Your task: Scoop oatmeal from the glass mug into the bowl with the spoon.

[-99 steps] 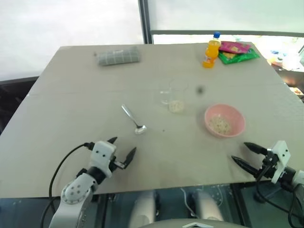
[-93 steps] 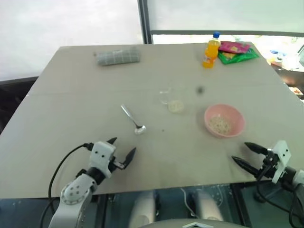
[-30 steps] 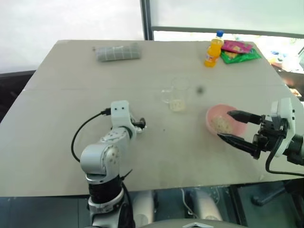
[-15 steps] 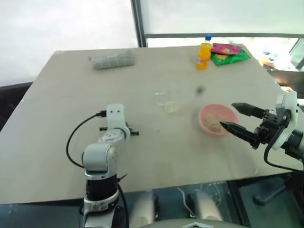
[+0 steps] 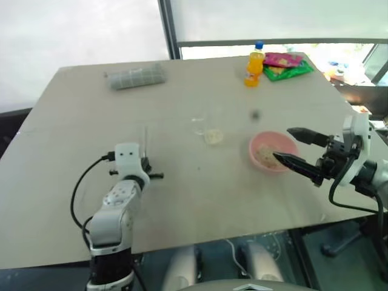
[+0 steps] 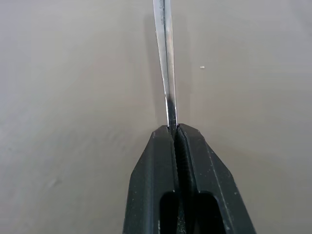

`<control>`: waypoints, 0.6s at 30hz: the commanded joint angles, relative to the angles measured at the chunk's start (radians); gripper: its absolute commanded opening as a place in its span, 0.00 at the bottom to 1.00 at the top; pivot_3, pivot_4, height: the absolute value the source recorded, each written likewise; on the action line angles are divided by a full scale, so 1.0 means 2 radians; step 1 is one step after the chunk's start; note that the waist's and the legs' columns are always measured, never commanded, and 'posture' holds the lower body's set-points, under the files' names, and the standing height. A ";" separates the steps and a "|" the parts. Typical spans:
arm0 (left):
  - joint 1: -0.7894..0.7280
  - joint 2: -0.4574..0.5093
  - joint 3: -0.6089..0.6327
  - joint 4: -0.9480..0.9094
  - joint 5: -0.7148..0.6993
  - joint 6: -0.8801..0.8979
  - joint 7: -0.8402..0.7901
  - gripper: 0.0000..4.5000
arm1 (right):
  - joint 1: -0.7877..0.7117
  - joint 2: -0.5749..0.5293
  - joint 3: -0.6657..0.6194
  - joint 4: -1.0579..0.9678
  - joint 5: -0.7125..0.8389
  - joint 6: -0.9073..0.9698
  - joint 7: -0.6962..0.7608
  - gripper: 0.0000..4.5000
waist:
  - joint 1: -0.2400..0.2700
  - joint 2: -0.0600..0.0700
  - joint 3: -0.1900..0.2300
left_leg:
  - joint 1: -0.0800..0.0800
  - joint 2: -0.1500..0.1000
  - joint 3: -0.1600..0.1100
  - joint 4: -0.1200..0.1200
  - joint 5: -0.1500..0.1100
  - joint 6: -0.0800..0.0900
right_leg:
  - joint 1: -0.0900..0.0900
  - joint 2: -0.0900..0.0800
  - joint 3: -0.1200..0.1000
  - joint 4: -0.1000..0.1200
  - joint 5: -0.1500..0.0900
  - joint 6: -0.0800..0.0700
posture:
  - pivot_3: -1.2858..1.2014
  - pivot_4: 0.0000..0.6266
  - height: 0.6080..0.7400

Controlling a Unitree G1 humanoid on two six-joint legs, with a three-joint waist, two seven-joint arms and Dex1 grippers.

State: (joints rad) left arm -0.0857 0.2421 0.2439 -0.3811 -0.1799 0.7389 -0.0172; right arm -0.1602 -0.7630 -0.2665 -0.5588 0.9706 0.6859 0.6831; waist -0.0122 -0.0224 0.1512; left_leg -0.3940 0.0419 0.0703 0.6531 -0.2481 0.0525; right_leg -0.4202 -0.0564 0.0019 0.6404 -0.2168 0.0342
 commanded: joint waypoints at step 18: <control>-0.035 0.131 -0.129 -0.136 0.009 -0.223 -0.229 0.01 | -0.195 0.202 0.101 0.075 0.062 0.106 -0.198 1.00 | 0.012 -0.003 0.002 | -0.011 -0.002 0.000 0.001 0.000 0.000 | -0.007 -0.003 -0.003 -0.003 0.002 0.002 | 0.52 0.24 1.00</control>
State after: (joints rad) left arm -0.1493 0.4894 -0.0011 -0.6021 -0.1786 0.3400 -0.4545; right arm -0.5245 -0.3725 -0.0473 -0.3999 1.0634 0.8946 0.3181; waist 0.0112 -0.0275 0.1549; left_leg -0.4160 0.0375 0.0701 0.6556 -0.2478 0.0530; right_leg -0.4351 -0.0626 -0.0033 0.6362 -0.2134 0.0377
